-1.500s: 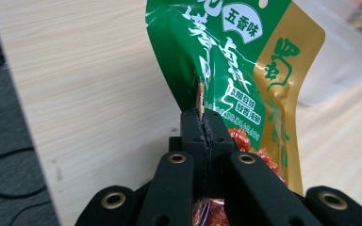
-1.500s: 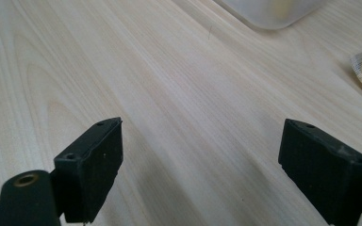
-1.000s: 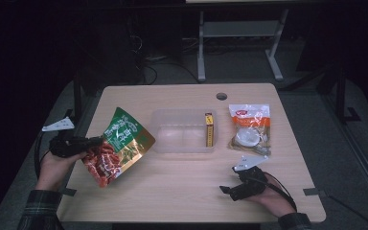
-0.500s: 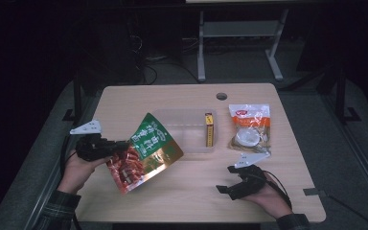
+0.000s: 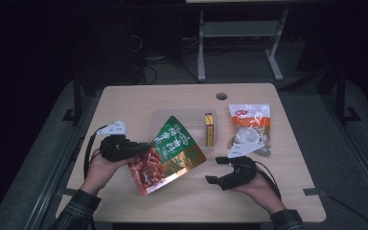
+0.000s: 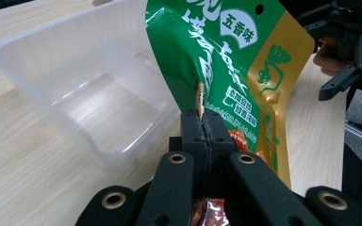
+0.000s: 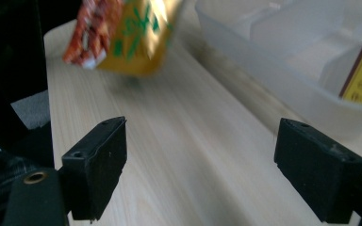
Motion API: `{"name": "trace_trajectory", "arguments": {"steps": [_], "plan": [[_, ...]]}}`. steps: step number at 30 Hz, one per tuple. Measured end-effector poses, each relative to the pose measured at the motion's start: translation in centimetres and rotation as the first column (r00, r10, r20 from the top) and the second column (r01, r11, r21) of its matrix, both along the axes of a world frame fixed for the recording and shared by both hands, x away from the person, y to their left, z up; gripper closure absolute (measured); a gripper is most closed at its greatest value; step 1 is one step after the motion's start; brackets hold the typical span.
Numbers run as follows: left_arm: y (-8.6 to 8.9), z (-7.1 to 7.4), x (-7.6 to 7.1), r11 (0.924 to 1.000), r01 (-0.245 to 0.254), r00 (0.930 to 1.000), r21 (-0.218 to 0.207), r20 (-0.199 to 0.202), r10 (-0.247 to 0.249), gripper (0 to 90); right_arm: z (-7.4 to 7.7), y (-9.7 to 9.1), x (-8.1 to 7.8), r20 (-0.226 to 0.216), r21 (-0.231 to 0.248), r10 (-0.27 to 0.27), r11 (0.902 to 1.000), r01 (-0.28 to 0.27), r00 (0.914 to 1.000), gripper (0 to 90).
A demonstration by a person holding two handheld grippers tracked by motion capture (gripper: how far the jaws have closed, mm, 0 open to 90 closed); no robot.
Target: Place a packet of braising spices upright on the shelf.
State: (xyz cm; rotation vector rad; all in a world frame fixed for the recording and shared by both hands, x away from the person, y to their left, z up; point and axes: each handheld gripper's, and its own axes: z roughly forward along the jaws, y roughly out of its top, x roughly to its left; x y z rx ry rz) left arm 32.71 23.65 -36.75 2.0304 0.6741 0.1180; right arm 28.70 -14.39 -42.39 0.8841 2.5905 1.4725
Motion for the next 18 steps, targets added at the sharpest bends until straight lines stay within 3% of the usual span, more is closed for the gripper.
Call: {"name": "trace_trajectory", "arguments": {"steps": [3,12,18], "plan": [[-1.1,-0.1,0.3,1.0000,0.007,0.9999,0.007,0.013,-0.007,89.8,0.5,0.3,0.4,0.017,0.032,0.008,0.9995,-0.009,0.9998,17.6],[-3.6,-0.2,0.6,0.9991,0.025,0.9995,-0.035,0.022,-0.024,89.9,0.9,1.2,1.5,0.019,0.075,0.000,0.9972,-0.001,0.9998,23.8],[-4.1,-0.1,0.2,0.9978,0.034,0.9990,-0.056,0.031,-0.033,89.8,0.6,1.8,2.1,0.014,0.108,0.018,0.9940,-0.020,0.9997,43.2]]}}
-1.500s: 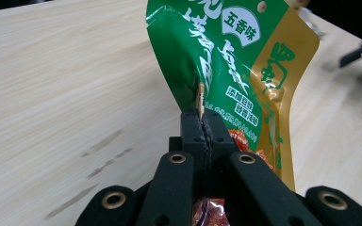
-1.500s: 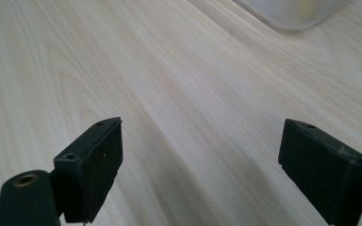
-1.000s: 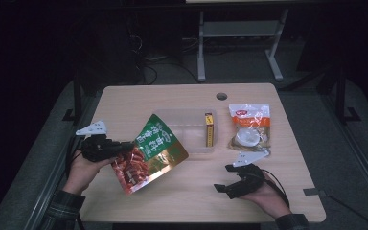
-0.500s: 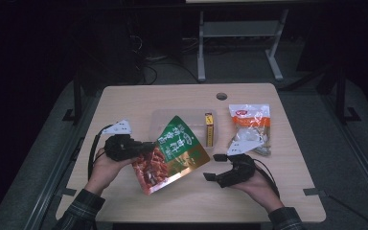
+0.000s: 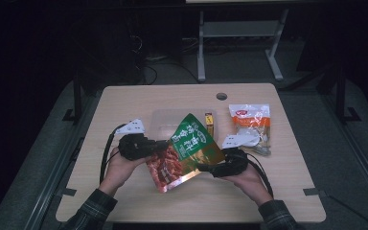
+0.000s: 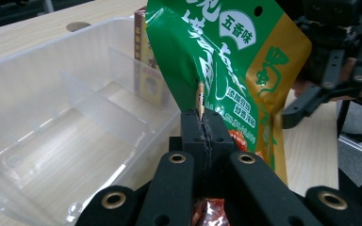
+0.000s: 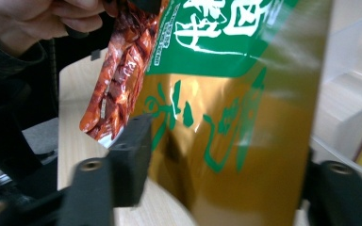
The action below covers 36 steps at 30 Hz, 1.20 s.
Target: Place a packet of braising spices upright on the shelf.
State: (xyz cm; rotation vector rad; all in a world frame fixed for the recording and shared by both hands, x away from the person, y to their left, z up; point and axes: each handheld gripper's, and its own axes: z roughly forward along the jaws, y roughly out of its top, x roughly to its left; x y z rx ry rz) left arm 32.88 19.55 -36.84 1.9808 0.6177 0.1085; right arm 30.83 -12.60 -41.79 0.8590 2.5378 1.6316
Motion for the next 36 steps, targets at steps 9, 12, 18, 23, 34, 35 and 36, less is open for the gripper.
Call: {"name": "trace_trajectory", "arguments": {"steps": [9,12,18,23,34,35,36], "plan": [[0.3,-0.3,-0.1,0.9999,-0.004,1.0000,-0.013,-0.003,0.004,89.7,0.0,0.3,0.3,-0.055,0.068,0.045,0.9968,-0.041,0.9975,77.1],[0.1,-0.5,-0.2,1.0000,-0.001,1.0000,-0.007,-0.007,0.001,89.7,0.0,0.2,0.3,-0.062,0.082,0.057,0.9953,-0.051,0.9965,85.3],[-0.2,-1.1,-0.2,1.0000,0.006,0.9998,0.005,-0.017,-0.006,89.4,0.3,0.0,0.2,-0.053,0.067,0.081,0.9947,-0.077,0.9953,89.5],[-0.2,-1.3,-0.4,0.9998,0.014,0.9998,0.014,-0.013,-0.014,89.5,0.7,-0.2,0.3,-0.046,0.043,0.070,0.9968,-0.068,0.9965,89.7],[0.0,-1.8,-0.7,0.9985,0.024,0.9995,0.049,-0.023,-0.023,89.0,1.8,-0.6,0.8,-0.015,0.051,0.048,0.9976,-0.047,0.9987,89.8],[0.0,-1.7,-0.6,0.9978,0.024,0.9995,0.062,-0.020,-0.023,88.1,1.9,-0.6,0.8,-0.014,0.051,0.049,0.9975,-0.048,0.9987,89.9],[0.0,-1.7,-0.6,0.9974,0.022,0.9997,0.068,-0.014,-0.021,85.8,2.1,-0.6,0.8,0.000,0.046,0.053,0.9975,-0.053,0.9986,89.9]]}}
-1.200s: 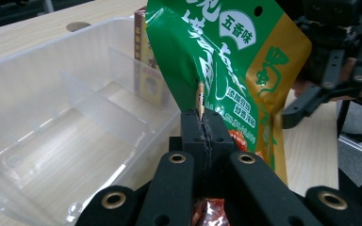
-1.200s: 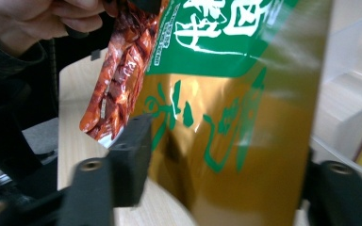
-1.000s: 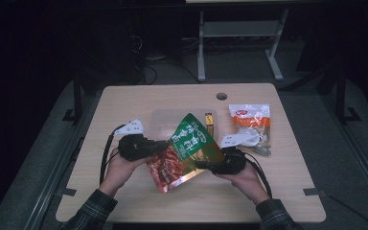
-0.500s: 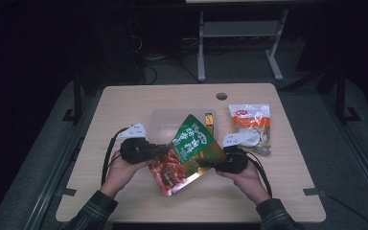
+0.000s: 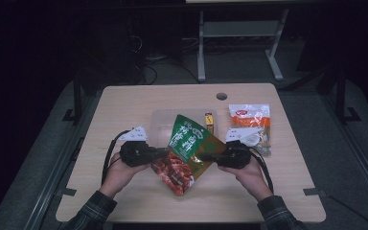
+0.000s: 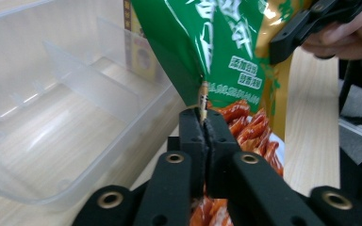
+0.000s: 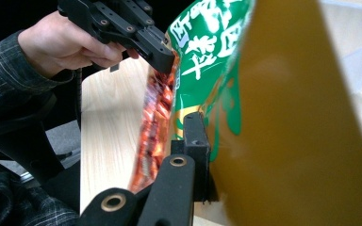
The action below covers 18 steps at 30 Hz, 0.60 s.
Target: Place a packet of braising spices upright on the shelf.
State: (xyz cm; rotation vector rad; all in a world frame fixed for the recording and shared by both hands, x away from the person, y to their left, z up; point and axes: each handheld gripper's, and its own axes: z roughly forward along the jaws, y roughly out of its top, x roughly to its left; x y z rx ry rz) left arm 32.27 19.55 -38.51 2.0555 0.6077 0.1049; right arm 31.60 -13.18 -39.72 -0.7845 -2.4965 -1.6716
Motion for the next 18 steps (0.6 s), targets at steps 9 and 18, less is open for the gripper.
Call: {"name": "trace_trajectory", "arguments": {"steps": [9,18], "plan": [[1.0,-0.1,0.3,0.9992,-0.016,0.9999,0.036,-0.001,0.016,61.1,1.1,-0.1,-0.3,0.056,-0.057,0.035,0.9979,-0.032,0.9978,89.9],[2.2,-1.4,-0.6,0.9941,0.015,0.9994,0.108,0.030,-0.018,42.4,2.2,0.2,-0.8,0.084,-0.066,0.088,0.9944,-0.083,0.9926,89.9]]}}
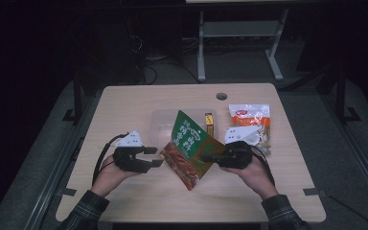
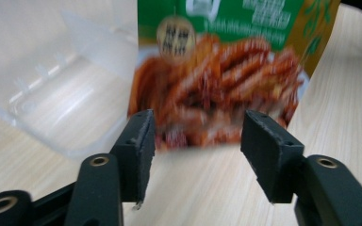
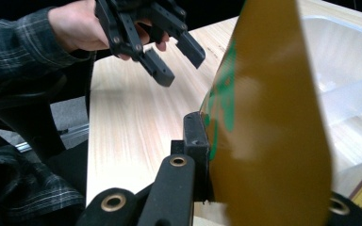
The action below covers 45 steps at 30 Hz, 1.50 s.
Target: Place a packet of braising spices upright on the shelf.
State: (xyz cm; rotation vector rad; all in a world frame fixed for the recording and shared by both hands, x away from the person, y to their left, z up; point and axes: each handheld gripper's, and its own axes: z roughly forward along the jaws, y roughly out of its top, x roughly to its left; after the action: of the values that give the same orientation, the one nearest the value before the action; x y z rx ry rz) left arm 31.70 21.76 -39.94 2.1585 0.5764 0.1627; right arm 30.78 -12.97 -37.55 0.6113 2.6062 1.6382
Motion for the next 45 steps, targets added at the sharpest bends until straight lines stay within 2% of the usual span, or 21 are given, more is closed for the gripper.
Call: {"name": "trace_trajectory", "arguments": {"steps": [4,6,9,14,20,25,27,30,32,33,37,45], "plan": [[0.7,-0.7,-0.3,0.9995,-0.008,1.0000,0.032,0.001,0.008,33.8,0.5,-0.1,-0.2,0.010,-0.005,0.006,1.0000,-0.006,0.9999,89.8],[0.9,-1.1,-0.7,0.9997,0.000,0.9999,0.025,-0.010,0.001,33.7,0.8,-0.2,-0.2,0.015,-0.010,0.007,0.9999,-0.007,0.9999,89.8],[1.3,-1.6,-1.0,0.9992,-0.003,0.9998,0.039,-0.021,0.004,30.4,1.2,-0.3,-0.4,0.020,-0.015,0.011,0.9998,-0.011,0.9997,89.8],[1.8,-2.6,-1.3,0.9959,-0.040,0.9987,0.081,-0.029,0.042,21.3,2.2,-0.4,-0.8,0.032,-0.004,0.006,1.0000,-0.006,0.9995,89.8],[2.4,-3.5,-1.9,0.9930,-0.067,0.9964,0.097,-0.045,0.072,13.7,3.1,-0.3,-0.8,0.051,0.003,-0.004,1.0000,0.004,0.9987,89.8],[2.6,-3.6,-2.1,0.9905,-0.088,0.9955,0.105,-0.024,0.091,13.5,4.1,-0.2,-0.4,0.061,0.012,-0.018,0.9998,0.017,0.9980,89.8],[2.6,-3.7,-2.0,0.9915,-0.092,0.9942,0.092,-0.047,0.097,13.5,4.7,-0.2,-0.1,0.071,0.021,-0.022,0.9996,0.020,0.9973,89.8],[2.5,-3.8,-2.0,0.9924,-0.089,0.9944,0.084,-0.049,0.093,13.7,5.7,-0.1,0.4,0.082,0.034,-0.025,0.9992,0.023,0.9963,89.8],[2.5,-3.9,-2.0,0.9925,-0.077,0.9961,0.095,-0.037,0.081,13.7,6.4,0.0,0.8,0.095,0.026,-0.028,0.9993,0.026,0.9951,89.8],[2.4,-4.0,-2.1,0.9924,-0.084,0.9949,0.090,-0.048,0.088,13.7,6.6,0.1,1.0,0.098,0.024,-0.029,0.9994,0.027,0.9948,89.8],[2.3,-4.3,-2.0,0.9924,-0.063,0.9968,0.106,-0.042,0.068,13.7,7.7,0.6,2.0,0.115,-0.002,-0.039,0.9992,0.040,0.9926,89.8],[2.2,-4.4,-2.0,0.9956,-0.051,0.9976,0.078,-0.042,0.054,13.7,8.8,1.8,4.2,0.124,-0.035,-0.050,0.9979,0.054,0.9911,89.8]]}}
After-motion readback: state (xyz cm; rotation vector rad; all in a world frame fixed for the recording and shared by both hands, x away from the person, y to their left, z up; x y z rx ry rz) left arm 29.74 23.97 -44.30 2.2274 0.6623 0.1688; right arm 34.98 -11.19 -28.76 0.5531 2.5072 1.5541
